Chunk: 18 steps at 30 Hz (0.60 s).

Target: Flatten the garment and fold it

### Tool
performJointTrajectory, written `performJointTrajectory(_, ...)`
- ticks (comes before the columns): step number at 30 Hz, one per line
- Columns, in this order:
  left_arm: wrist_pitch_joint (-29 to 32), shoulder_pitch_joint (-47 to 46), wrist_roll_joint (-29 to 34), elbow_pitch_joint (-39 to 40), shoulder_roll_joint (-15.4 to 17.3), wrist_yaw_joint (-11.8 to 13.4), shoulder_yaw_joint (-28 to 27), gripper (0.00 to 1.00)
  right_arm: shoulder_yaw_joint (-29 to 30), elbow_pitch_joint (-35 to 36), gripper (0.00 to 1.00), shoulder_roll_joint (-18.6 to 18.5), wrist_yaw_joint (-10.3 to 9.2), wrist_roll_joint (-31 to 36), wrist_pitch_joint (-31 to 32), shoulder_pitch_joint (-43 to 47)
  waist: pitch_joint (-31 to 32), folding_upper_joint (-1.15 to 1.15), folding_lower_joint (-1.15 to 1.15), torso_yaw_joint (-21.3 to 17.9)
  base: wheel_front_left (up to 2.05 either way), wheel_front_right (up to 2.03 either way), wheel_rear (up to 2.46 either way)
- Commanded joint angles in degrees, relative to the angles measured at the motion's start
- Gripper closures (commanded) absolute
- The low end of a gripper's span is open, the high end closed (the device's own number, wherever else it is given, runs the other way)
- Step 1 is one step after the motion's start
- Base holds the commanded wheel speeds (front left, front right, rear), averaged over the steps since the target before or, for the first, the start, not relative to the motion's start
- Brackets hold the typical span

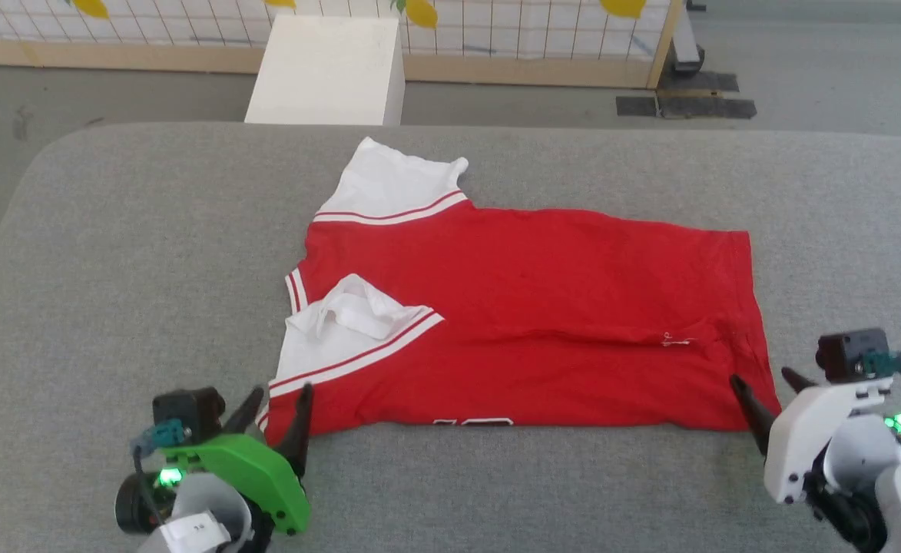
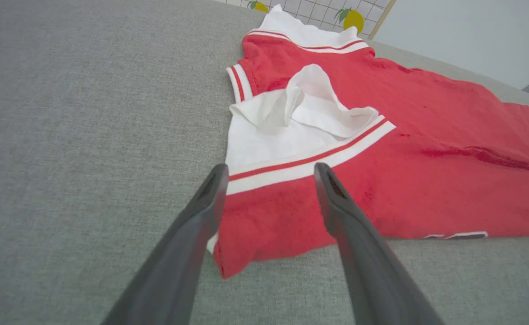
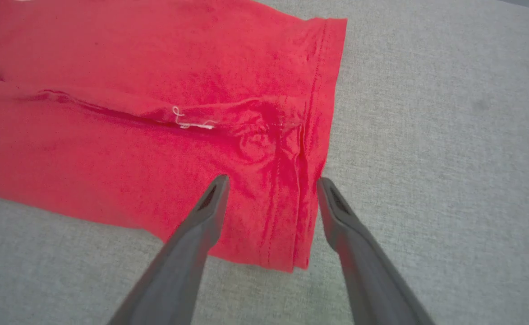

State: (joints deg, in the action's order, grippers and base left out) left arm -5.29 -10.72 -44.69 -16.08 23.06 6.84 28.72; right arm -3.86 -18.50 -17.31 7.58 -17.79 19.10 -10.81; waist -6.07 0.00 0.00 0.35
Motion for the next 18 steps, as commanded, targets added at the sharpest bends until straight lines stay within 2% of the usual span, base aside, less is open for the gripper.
performJointTrajectory(1,1.34,1.21,-0.09,1.09,0.14,1.49,0.16,0.00,1.91,2.28,0.00,2.10,-0.09,1.41,1.05,2.02,0.77,0.00,0.00,-0.02,0.00,0.00,0.00)
performJointTrajectory(6,6.54,3.16,1.43,3.32,2.09,7.46,0.99,0.00,7.02,12.36,0.00,8.32,-0.09,5.86,5.80,8.16,-0.32,0.00,0.00,-0.85,0.00,0.00,0.00)
performJointTrajectory(10,7.34,3.18,2.15,3.92,2.44,10.77,0.37,0.00,7.89,18.79,0.00,10.12,-0.09,7.33,9.21,10.98,-1.86,0.00,0.00,-1.75,0.00,0.00,0.00)
performJointTrajectory(18,10.75,2.13,1.11,1.11,1.78,11.23,1.22,0.00,9.09,26.22,0.00,10.59,-0.09,7.95,12.70,11.75,-5.52,0.00,0.00,-3.10,0.00,0.00,0.00)
